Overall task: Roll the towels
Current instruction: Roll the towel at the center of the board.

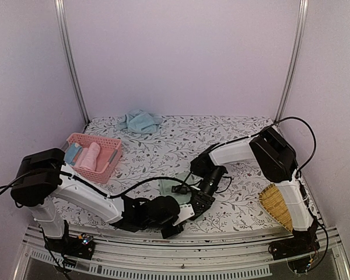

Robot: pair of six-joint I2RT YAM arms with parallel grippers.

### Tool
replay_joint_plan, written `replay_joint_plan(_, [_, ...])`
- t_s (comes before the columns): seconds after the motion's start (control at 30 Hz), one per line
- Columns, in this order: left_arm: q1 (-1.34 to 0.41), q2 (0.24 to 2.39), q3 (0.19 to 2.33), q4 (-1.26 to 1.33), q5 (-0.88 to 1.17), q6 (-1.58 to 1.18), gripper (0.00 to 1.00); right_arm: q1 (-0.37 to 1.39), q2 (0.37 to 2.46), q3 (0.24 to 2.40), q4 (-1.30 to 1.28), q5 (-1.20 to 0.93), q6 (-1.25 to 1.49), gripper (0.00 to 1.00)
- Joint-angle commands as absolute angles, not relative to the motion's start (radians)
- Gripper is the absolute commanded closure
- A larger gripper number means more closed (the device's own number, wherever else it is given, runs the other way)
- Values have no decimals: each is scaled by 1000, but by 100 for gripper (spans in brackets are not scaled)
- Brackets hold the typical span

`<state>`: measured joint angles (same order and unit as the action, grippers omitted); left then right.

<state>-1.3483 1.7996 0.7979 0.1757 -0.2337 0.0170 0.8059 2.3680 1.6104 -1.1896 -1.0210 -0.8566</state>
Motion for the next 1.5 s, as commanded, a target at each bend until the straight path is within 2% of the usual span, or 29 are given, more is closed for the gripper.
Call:
replay_joint_plan(0.0, [-1316,1811,804,113,-108,-37,100,765,2205,1565,-1169,-916,-887,59])
replay_joint_plan(0.17, [-1275,1847,810,81,-36,-97,100,634,2018,1522,-1102,-984,-835,56])
replay_joint_plan(0.23, [-1240,1855,811,92,79,-147,100,593,1931,1479,-1049,-994,-812,56])
replay_joint_plan(0.4, [-1120,1889,802,173,426,-302,100,579,1660,1199,-704,-826,-701,61])
replay_joint_plan(0.53, [-1039,1955,817,224,644,-436,100,618,1514,1003,-498,-686,-718,63])
replay_joint_plan(0.67, [-1003,2071,881,184,771,-530,100,746,1537,946,-475,-560,-781,64])
replay_joint_plan(0.87, [-992,2099,919,148,799,-574,100,923,1592,902,-394,-392,-820,62])
replay_joint_plan(1.47, [-939,2110,868,223,795,-686,100,1095,1669,881,-313,-253,-849,63])
